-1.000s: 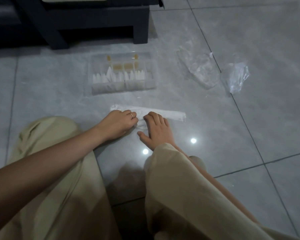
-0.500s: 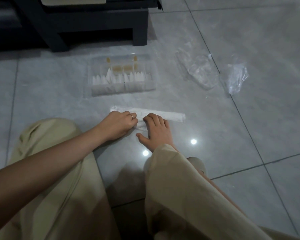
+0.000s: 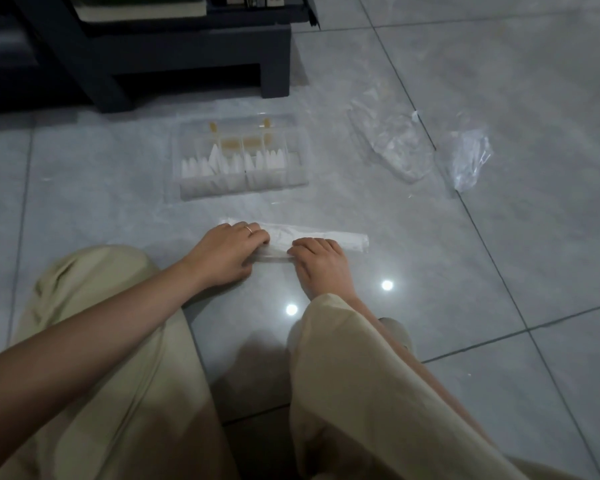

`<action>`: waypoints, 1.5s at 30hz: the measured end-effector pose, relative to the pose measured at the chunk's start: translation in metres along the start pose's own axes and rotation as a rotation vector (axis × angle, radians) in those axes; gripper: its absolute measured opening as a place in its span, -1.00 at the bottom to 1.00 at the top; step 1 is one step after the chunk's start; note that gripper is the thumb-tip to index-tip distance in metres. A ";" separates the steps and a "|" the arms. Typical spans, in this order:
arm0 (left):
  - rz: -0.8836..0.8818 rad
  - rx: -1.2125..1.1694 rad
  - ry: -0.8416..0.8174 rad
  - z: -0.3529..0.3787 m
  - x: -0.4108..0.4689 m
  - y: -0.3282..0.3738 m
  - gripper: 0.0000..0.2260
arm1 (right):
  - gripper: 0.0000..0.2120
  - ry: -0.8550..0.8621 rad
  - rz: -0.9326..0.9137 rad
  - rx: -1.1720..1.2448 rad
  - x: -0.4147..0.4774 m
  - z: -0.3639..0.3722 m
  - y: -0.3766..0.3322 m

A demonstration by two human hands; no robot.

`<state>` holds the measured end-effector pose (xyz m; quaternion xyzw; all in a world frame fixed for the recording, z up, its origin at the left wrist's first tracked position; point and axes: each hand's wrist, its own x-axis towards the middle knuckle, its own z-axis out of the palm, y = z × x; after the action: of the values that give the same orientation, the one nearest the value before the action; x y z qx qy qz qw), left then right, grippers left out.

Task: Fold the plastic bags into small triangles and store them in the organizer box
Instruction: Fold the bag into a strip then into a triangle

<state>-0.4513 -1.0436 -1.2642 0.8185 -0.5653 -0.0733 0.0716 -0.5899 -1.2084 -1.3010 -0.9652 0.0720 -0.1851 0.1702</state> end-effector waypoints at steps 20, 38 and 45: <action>-0.556 -0.361 0.106 -0.001 0.010 -0.015 -0.89 | -0.87 -0.117 0.810 0.348 0.028 -0.024 -0.007; -0.779 -0.320 0.171 -0.001 0.010 -0.013 -0.85 | -0.84 -0.188 0.885 0.254 0.042 -0.023 0.000; -0.357 -0.013 0.151 0.000 0.010 0.000 -0.67 | -0.83 -0.199 0.910 0.247 0.045 -0.024 -0.001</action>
<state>-0.4481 -1.0534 -1.2646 0.9084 -0.4038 -0.0267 0.1048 -0.5574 -1.2243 -1.2646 -0.8213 0.4477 -0.0058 0.3535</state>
